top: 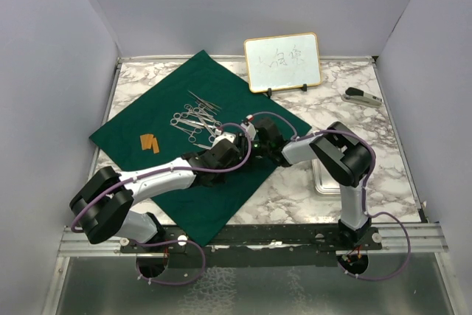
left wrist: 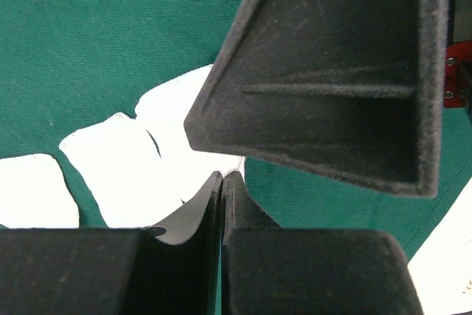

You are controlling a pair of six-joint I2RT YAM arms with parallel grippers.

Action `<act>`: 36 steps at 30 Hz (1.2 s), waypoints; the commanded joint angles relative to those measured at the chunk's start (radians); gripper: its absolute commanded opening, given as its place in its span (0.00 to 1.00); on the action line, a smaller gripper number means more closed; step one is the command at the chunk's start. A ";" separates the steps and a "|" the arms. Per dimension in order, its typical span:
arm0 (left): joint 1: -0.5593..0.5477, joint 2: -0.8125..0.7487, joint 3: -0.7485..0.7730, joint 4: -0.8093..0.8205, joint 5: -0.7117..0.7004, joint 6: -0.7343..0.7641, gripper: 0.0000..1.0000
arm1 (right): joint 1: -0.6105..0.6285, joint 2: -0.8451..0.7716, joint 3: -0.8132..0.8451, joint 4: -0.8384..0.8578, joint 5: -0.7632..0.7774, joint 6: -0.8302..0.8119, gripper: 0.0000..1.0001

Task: Prepare the surgical pack
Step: Pick up the medical item from the surgical kit.

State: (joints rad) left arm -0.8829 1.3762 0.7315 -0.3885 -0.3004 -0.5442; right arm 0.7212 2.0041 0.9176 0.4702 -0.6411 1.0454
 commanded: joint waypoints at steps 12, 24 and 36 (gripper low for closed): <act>0.008 -0.040 -0.021 0.018 0.021 0.000 0.00 | 0.035 0.084 -0.013 0.050 -0.019 0.097 0.43; 0.008 -0.043 -0.033 0.030 0.042 0.001 0.00 | 0.035 0.095 -0.016 0.104 0.026 0.117 0.17; 0.023 -0.275 0.135 -0.060 0.108 0.051 0.69 | 0.002 -0.159 -0.090 0.001 0.037 -0.170 0.01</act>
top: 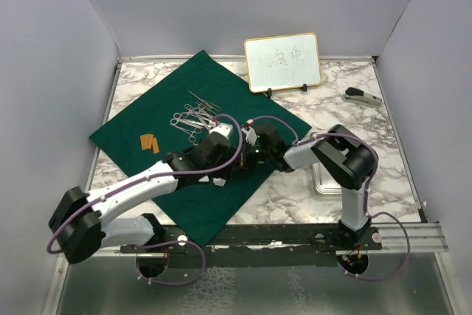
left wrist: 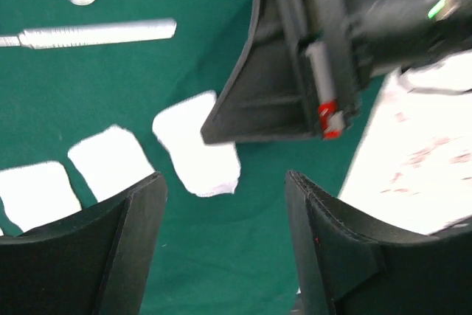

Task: Prepare the surgical pack
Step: Pick up the medical item from the surgical kit, then place the medical item in the container.

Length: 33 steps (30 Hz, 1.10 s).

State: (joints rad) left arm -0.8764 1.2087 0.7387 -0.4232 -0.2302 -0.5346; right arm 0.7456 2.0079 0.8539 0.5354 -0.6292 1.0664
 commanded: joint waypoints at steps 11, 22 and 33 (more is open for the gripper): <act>0.279 -0.088 0.429 0.046 0.155 0.254 0.81 | -0.349 -0.728 -0.137 -0.579 0.236 -0.557 0.01; 0.377 -0.033 0.436 0.144 0.268 0.298 0.80 | -0.637 -1.041 -0.264 -0.716 0.672 -0.320 0.01; 0.387 -0.055 0.333 0.185 0.290 0.297 0.77 | -0.761 -0.995 -0.491 -0.257 0.601 -0.075 0.01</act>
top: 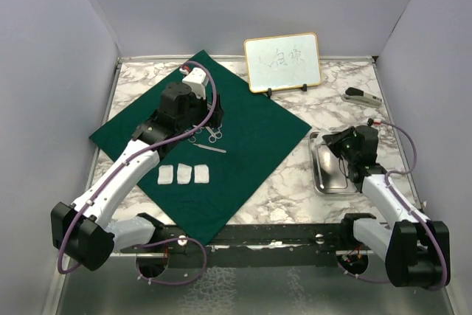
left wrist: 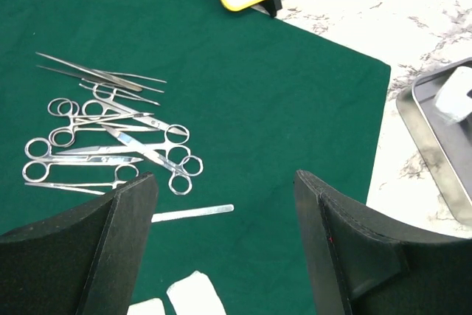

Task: Prepare the surgical pack
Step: Place the medical item in the container.

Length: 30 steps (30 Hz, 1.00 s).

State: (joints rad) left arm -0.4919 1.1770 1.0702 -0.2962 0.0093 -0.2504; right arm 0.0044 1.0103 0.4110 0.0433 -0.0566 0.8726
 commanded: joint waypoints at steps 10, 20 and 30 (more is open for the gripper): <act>0.003 -0.019 -0.006 0.063 0.063 0.009 0.76 | -0.121 0.154 -0.146 0.469 -0.090 0.212 0.01; 0.003 -0.007 -0.007 0.066 0.075 0.005 0.76 | -0.157 0.322 -0.167 0.601 -0.117 0.224 0.01; 0.003 -0.007 -0.008 0.065 0.080 0.006 0.75 | -0.170 0.348 -0.137 0.444 -0.014 0.180 0.01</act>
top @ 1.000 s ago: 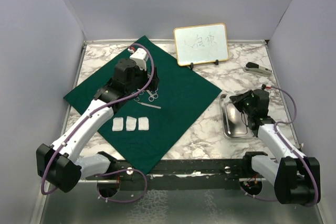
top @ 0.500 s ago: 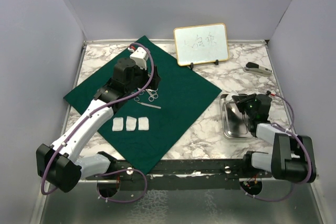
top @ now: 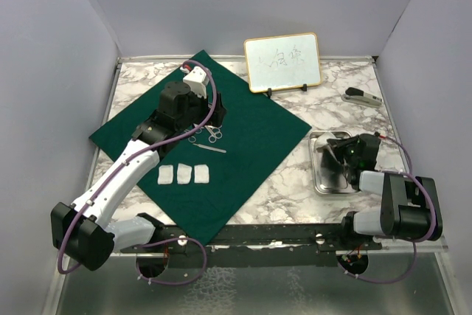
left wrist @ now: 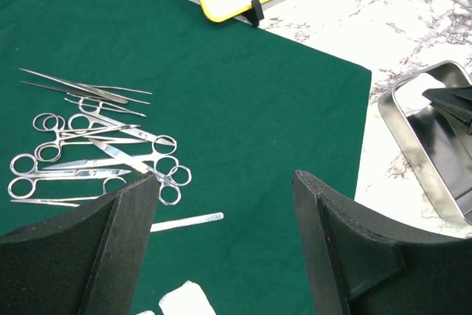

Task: Prepare the surgical pack
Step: Place the medical item in the container.

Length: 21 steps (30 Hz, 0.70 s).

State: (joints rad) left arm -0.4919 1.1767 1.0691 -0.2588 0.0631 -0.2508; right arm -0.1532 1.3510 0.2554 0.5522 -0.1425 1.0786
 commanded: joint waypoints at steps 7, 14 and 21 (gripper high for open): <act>0.003 -0.009 -0.007 0.029 0.029 0.007 0.75 | -0.017 -0.016 0.021 -0.121 0.130 -0.052 0.01; 0.003 -0.012 -0.010 0.028 0.028 0.008 0.75 | -0.025 0.004 0.031 -0.125 0.177 -0.071 0.01; 0.003 -0.008 -0.009 0.030 0.034 0.007 0.75 | -0.026 0.016 0.033 -0.106 0.206 -0.088 0.01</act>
State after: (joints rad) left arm -0.4919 1.1767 1.0687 -0.2550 0.0662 -0.2508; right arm -0.1722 1.3487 0.2668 0.4343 0.0040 1.0161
